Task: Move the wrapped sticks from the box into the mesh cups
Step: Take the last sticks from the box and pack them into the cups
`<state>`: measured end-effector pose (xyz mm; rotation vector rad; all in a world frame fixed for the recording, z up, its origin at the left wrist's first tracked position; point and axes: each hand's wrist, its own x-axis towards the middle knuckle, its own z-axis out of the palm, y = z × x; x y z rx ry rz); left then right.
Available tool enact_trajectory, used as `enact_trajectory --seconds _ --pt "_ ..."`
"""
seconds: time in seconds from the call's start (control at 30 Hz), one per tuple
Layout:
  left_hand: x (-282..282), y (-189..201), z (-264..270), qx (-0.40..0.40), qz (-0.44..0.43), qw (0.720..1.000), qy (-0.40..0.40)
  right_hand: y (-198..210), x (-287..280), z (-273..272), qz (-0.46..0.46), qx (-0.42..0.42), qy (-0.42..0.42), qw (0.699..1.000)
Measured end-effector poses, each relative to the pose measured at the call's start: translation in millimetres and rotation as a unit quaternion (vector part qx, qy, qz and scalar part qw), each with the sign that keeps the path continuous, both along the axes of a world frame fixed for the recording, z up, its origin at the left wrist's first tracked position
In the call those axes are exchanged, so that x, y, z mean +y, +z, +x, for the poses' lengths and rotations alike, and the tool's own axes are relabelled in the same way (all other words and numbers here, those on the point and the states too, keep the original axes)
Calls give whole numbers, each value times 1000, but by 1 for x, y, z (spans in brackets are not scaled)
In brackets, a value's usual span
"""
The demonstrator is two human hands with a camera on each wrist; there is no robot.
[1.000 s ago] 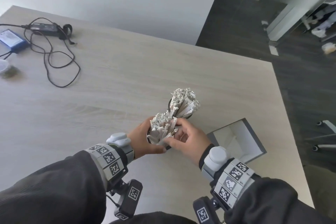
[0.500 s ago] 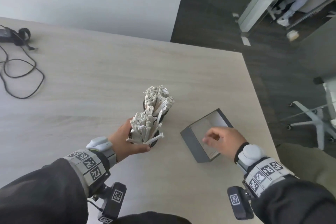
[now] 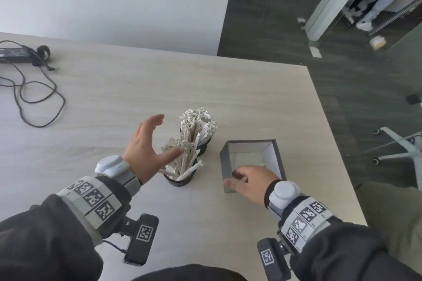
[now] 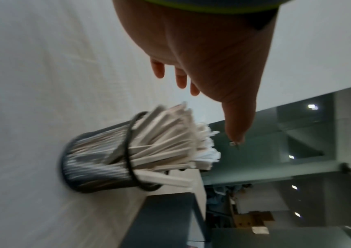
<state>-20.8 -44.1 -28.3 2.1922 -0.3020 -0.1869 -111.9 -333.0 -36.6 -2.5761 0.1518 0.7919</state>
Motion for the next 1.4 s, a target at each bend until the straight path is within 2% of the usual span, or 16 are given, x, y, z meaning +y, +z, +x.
enact_trajectory --seconds 0.07,0.13,0.23,0.37,0.5,0.63,0.73,0.9,1.03,1.23,1.4 --pt "-8 18 2 -56 -2 998 9 2 -8 3 15 -19 -43 999" --pt "-18 34 1 -84 -14 996 5 4 -17 9 -15 -35 -51 998" --pt "-42 51 -6 -97 -41 993 -57 2 -28 22 -52 -28 5 998" --pt "-70 48 -28 -66 -57 978 -191 -14 -20 39 -66 38 137 988" --pt "-94 23 -44 21 33 968 -250 -24 -18 44 -51 54 148 986" --pt "-115 6 -41 119 106 969 -190 -26 -20 43 -38 67 94 993" --pt "-130 -6 -36 152 148 963 -163 -29 -19 41 -34 61 66 995" --pt "-137 -26 -30 148 194 949 -198 -35 -21 36 -22 31 67 997" --pt "-131 -35 -23 151 203 944 -213 -36 -21 37 -54 18 66 996" --pt "-132 -32 -23 150 201 946 -207 -21 -26 46 -149 71 189 968" --pt "-133 -30 -24 151 199 945 -210 -19 -25 47 -129 139 172 967"
